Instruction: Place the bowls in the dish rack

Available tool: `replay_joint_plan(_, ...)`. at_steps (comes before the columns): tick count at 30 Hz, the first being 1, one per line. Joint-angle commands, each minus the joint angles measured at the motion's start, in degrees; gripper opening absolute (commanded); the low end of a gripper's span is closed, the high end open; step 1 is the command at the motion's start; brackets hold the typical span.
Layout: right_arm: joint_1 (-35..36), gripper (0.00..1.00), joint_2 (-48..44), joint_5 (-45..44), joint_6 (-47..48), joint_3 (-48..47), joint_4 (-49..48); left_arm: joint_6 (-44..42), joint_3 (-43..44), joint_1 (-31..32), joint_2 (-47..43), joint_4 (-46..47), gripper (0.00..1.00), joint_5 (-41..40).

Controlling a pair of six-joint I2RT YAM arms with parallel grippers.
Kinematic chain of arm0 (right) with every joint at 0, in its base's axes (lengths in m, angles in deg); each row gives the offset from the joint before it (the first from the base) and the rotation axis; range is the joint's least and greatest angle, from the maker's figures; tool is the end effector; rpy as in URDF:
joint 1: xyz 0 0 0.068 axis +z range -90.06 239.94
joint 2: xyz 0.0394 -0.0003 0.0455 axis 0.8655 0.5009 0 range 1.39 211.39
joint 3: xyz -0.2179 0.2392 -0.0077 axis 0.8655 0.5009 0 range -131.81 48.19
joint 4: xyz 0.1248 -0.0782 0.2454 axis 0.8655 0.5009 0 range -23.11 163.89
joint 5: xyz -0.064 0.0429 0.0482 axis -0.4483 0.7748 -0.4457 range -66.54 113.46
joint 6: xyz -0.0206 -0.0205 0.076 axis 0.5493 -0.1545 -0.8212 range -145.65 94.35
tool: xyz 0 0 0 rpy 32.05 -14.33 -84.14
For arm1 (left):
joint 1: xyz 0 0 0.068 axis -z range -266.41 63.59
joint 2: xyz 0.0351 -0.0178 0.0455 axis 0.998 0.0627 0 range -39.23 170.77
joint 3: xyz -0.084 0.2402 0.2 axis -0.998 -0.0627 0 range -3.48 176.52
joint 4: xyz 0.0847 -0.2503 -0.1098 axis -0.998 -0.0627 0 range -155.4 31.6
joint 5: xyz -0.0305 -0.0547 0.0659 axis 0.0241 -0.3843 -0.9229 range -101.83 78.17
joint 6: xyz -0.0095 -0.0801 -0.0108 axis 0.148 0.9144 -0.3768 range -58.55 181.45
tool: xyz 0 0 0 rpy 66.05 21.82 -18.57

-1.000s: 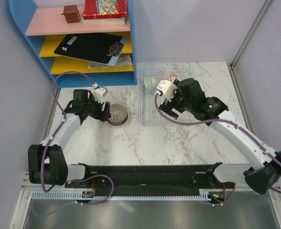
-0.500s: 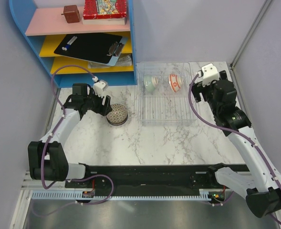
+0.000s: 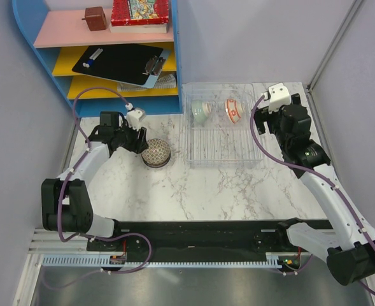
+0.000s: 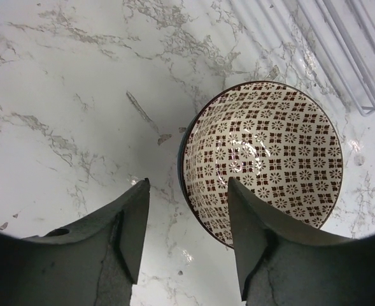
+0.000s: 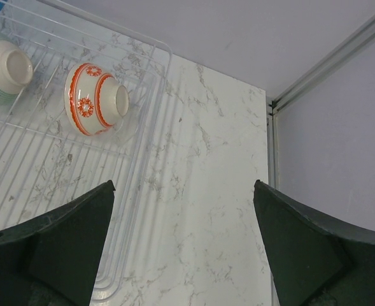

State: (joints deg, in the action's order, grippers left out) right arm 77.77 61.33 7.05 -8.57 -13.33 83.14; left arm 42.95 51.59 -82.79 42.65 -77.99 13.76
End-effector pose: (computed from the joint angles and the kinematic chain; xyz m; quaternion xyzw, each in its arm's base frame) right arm 0.2613 0.0632 0.4187 -0.1519 0.7736 -0.1090 0.6055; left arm 0.3367 -0.0517 0.2581 0.2544 0.8729 -0.1570 0.3857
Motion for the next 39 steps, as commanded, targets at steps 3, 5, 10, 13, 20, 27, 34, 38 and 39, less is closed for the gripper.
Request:
replay_joint_plan(3, -0.07, 0.97, -0.18, 0.41, -1.44, -0.01, -1.75, -0.92, -0.84, 0.6, 0.82, 2.02, 0.56, -1.67)
replay_joint_plan(5, -0.07, 0.98, -0.26, 0.5, -1.52, -0.09, -1.66, -1.36, -1.1, 0.78, 1.25, 2.1, 0.56, -2.2)
replay_joint_plan(10, -0.07, 0.98, -0.27, 0.67, -1.52, -0.01, -1.57, -1.45, -1.1, 1.48, 2.14, 2.1, 0.53, -3.44)
replay_joint_plan(13, -0.07, 0.98, -0.09, 0.76, -1.44, 0.08, -1.4, -1.54, -1.1, 1.83, 2.57, 2.1, 0.47, -3.78)
replay_joint_plan(20, -0.07, 0.98, 0.09, 0.85, -1.35, 0.26, -1.31, -1.63, -1.19, 2.45, 3.1, 2.02, 0.21, -4.49)
replay_joint_plan(27, -0.07, 0.98, 0.17, 0.85, -1.44, 0.26, -1.31, -1.8, -0.84, 2.62, 3.28, 1.84, 0.02, -5.02)
replay_joint_plan(34, -0.07, 0.97, 1.14, 1.11, -2.49, -0.79, -0.96, -2.24, 2.14, 2.62, 0.29, 0.09, 0.02, -5.28)
replay_joint_plan(38, -0.07, 0.97, 2.46, 3.56, -4.68, -2.81, 0.44, -3.03, 6.09, 2.62, -1.29, -2.99, 0.02, -4.06)
replay_joint_plan(39, -0.07, 0.98, 3.33, 4.62, -5.21, -3.43, 0.97, -3.21, 7.76, 2.62, -1.99, -3.78, 0.02, -3.44)
